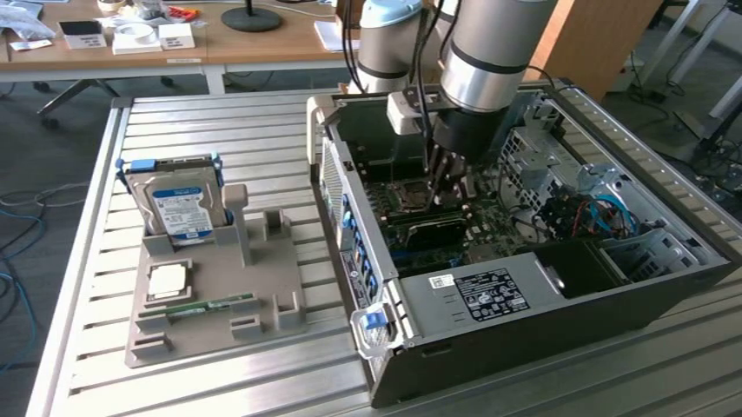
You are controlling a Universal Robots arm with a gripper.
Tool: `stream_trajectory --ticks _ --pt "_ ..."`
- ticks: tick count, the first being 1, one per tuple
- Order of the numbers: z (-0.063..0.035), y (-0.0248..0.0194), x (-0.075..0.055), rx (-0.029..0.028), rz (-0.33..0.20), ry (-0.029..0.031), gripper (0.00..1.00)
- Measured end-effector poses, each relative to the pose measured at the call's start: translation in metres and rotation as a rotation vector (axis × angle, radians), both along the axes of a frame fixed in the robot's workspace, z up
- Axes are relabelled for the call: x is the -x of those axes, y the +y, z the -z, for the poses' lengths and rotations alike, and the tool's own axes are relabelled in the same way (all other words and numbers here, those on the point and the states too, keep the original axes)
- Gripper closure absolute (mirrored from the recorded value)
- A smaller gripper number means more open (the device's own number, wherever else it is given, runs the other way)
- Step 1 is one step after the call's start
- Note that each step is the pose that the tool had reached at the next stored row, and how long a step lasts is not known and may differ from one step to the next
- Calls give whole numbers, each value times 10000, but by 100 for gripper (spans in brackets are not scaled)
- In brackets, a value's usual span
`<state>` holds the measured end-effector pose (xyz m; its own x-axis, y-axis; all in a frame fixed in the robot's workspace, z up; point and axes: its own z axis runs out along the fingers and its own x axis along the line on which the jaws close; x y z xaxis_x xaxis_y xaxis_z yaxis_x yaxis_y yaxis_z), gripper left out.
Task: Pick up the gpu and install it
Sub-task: 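Press down on the gpu until it lock into place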
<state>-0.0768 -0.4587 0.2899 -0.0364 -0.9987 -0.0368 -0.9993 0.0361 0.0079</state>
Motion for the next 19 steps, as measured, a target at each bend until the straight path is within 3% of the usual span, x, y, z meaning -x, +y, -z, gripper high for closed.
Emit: stream_trajectory --ticks 4,19 --pt "31 -19 -11 0 1 0 89" --pt "84 -16 19 1 1 0 89"
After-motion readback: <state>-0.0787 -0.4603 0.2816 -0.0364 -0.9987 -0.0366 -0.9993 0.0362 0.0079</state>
